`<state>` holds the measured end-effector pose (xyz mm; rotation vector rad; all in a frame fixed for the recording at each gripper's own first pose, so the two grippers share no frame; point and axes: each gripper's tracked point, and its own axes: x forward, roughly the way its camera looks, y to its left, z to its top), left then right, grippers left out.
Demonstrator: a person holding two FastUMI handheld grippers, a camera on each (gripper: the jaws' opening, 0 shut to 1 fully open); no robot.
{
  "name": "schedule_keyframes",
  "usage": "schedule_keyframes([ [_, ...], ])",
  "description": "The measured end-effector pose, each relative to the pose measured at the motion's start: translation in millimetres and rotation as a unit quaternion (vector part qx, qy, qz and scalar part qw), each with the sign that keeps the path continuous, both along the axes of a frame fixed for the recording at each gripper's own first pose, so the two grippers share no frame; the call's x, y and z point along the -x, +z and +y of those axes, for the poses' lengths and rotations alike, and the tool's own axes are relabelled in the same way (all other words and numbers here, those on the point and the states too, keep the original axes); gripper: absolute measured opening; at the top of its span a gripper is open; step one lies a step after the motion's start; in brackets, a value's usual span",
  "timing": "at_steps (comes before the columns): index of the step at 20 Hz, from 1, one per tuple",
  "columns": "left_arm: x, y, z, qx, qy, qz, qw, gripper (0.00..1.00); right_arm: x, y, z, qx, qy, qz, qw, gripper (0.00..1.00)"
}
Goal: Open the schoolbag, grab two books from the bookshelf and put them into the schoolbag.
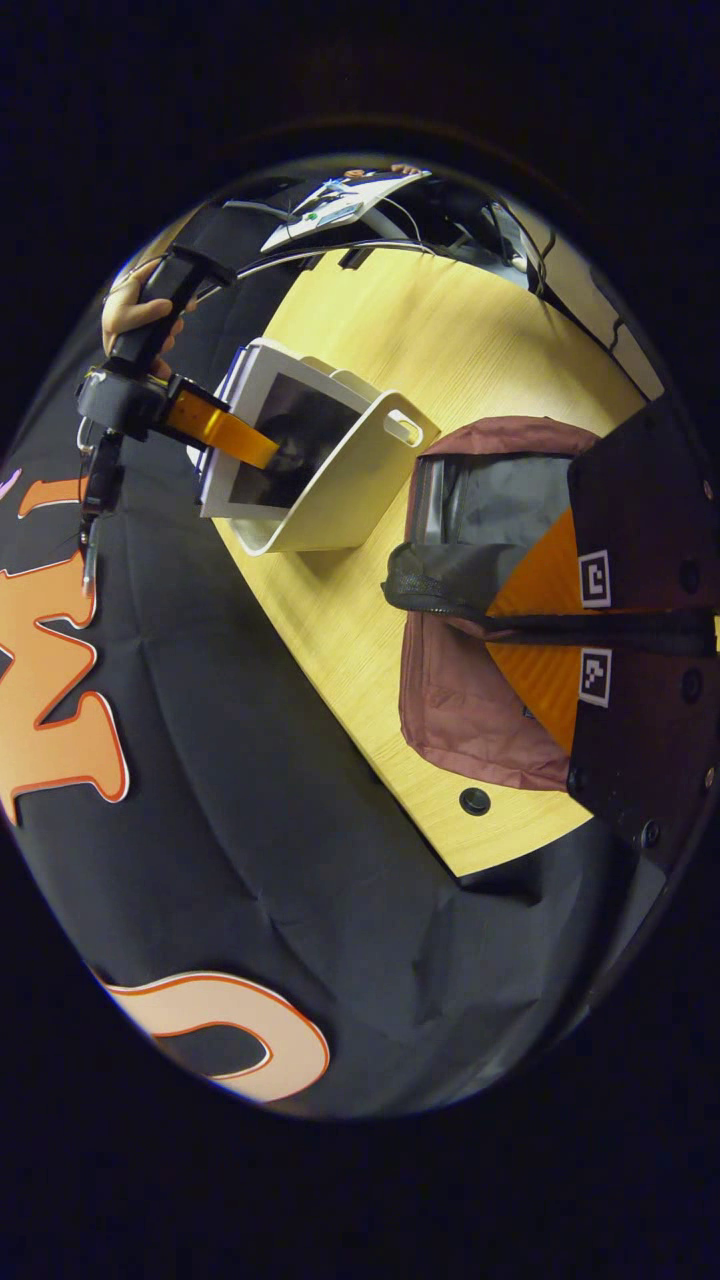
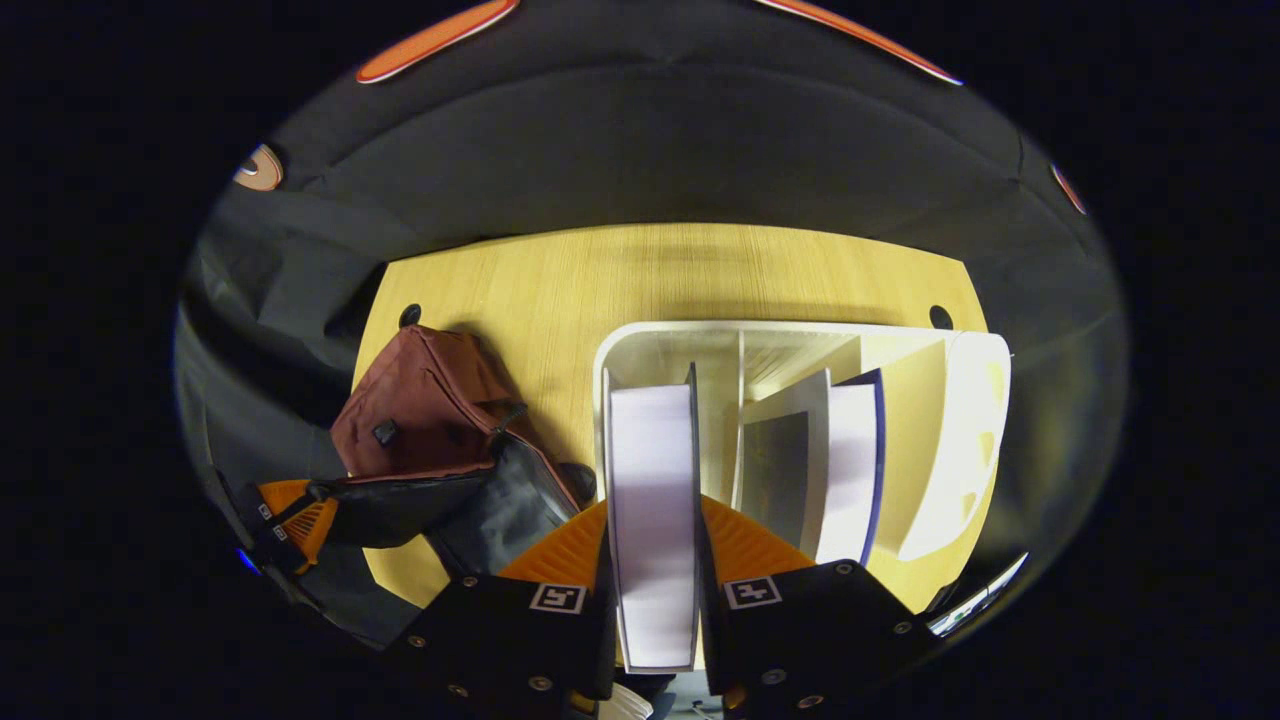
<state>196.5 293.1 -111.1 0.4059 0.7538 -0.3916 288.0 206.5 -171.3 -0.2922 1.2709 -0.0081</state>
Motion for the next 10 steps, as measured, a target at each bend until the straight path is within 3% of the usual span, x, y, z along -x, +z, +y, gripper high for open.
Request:
schedule_keyframes([
  [4,1,-1,1,0.002,0.002,0.0,1.0,0.01,2,46,12,0.005,0.019,-0.034,0.999,0.35],
  [10,6,-3,-2,-0.009,-0.004,-0.002,1.0,0.01,16,132,35,-0.03,0.037,-0.117,0.992,0.34],
])
